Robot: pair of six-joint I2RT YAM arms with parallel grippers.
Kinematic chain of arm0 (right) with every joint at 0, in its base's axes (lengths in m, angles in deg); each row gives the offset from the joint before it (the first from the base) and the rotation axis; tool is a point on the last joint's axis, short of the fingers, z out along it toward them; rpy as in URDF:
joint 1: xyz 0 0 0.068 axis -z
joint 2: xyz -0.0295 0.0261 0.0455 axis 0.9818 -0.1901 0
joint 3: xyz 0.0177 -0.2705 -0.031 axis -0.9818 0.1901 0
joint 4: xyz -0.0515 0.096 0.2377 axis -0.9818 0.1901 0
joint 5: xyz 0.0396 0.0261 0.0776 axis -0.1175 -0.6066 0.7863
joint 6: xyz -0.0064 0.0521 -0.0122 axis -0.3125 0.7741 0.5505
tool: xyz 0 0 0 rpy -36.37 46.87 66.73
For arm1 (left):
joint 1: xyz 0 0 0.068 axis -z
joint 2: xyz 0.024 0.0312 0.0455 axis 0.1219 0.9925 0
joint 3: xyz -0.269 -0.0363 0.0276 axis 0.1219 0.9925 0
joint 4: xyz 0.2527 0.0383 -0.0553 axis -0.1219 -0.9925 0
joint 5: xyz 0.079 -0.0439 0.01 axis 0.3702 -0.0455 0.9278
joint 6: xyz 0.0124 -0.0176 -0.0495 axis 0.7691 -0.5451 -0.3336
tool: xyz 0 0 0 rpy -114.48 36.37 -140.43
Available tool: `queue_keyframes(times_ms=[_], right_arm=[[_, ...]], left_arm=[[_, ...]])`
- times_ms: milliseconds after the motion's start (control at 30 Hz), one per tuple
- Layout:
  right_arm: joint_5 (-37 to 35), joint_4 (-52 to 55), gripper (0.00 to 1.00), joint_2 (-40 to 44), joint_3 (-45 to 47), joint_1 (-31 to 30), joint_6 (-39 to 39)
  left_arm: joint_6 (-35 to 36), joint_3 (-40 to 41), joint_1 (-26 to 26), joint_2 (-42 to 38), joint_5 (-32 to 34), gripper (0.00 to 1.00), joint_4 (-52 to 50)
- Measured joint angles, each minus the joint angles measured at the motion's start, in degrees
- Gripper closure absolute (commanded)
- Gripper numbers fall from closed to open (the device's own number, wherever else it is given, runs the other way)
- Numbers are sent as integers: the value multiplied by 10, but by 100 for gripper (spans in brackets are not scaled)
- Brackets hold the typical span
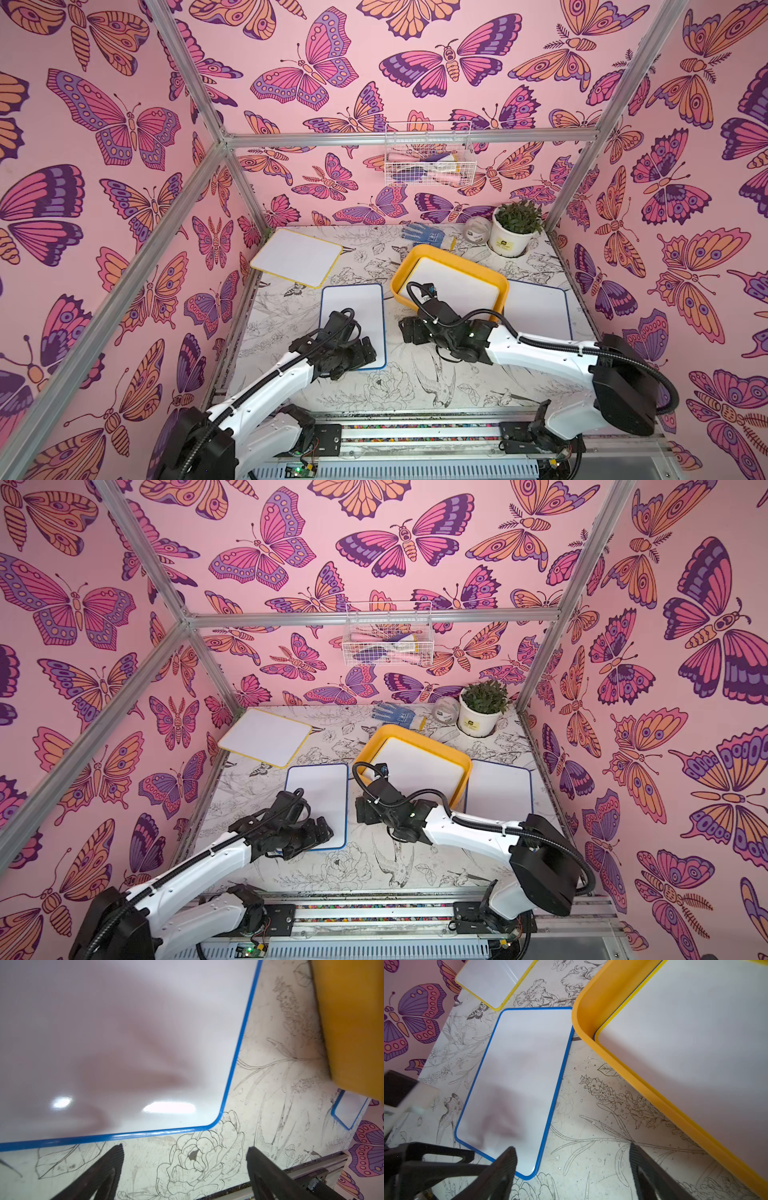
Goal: Put the whiteboard into the storage box
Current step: Pick up the whiteboard at the center of the board.
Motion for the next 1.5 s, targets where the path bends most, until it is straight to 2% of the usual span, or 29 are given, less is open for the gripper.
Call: queue_keyframes(times_ms=[133, 333, 467, 700, 900, 1000, 1133, 1300, 1500], right_arm=[[-2, -10, 13, -64, -40, 0, -5], [-10, -11, 13, -176, -129, 0, -32], [-25, -4, 12, -252, -211, 7, -65], [-27, 6, 13, -355, -346, 67, -148], [-19, 9, 13, -389, -431, 134, -193], [-11, 0, 13, -374, -427, 150, -200], [21, -24, 14, -315, -346, 142, -167], [26, -57, 14, -251, -240, 95, -94], [-23, -80, 15, -231, -168, 15, -8]], left_arm=[[29, -53, -20, -2, 18, 4, -28], [76, -74, -126, -1, 22, 4, -65], [99, -81, -175, 3, 29, 4, -79], [110, -92, -198, 33, 40, 4, -86], [114, -104, -202, 57, 51, 4, -85], [114, -105, -203, 68, 60, 4, -82], [114, -105, -204, 89, 70, 3, -65], [118, -113, -221, 124, 86, 2, -33], [122, -119, -274, 183, 75, 2, 2]])
